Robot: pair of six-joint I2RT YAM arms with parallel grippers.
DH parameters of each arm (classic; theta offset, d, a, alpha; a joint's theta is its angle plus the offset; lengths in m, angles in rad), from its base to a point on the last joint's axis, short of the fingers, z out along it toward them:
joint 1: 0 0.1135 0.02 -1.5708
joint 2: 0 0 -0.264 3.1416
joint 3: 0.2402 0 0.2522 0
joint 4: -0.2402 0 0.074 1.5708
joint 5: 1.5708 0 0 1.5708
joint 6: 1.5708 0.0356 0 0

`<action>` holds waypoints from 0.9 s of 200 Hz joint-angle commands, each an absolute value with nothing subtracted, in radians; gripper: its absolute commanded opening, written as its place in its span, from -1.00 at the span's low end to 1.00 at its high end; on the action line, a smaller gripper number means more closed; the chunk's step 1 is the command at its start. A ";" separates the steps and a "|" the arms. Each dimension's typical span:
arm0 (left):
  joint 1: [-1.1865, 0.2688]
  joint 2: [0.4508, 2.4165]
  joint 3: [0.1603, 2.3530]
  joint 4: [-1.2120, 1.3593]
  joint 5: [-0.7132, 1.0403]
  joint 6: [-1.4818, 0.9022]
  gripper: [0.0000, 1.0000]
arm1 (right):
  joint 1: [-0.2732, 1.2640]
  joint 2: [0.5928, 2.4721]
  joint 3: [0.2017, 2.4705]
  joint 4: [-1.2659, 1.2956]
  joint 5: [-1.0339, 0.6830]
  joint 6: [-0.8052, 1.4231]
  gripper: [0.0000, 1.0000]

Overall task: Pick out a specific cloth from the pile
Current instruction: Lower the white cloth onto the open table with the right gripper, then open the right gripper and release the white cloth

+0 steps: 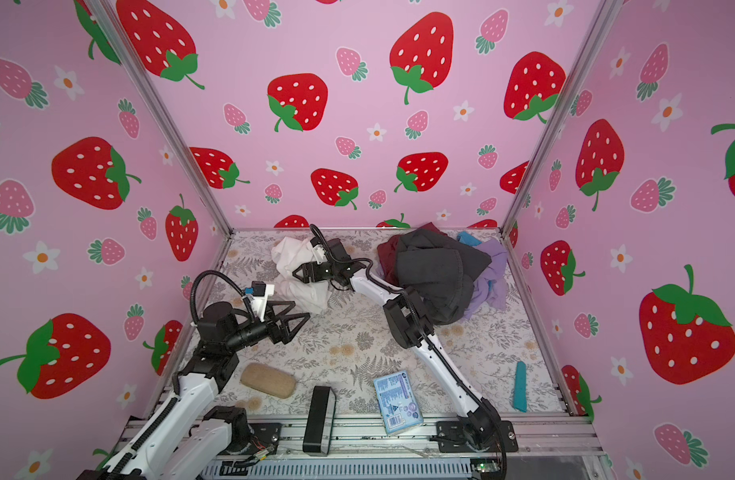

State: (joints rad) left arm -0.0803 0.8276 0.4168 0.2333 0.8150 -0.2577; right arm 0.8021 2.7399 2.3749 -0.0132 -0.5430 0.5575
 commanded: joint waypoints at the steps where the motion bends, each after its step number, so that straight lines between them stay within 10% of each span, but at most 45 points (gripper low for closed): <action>1: -0.078 0.833 0.420 0.227 0.802 -0.250 0.98 | 0.798 2.649 2.279 -0.017 -0.535 0.538 0.87; 180: -0.079 0.860 0.506 0.149 0.736 -0.281 0.99 | 0.673 1.918 1.569 -0.228 -0.115 0.279 0.99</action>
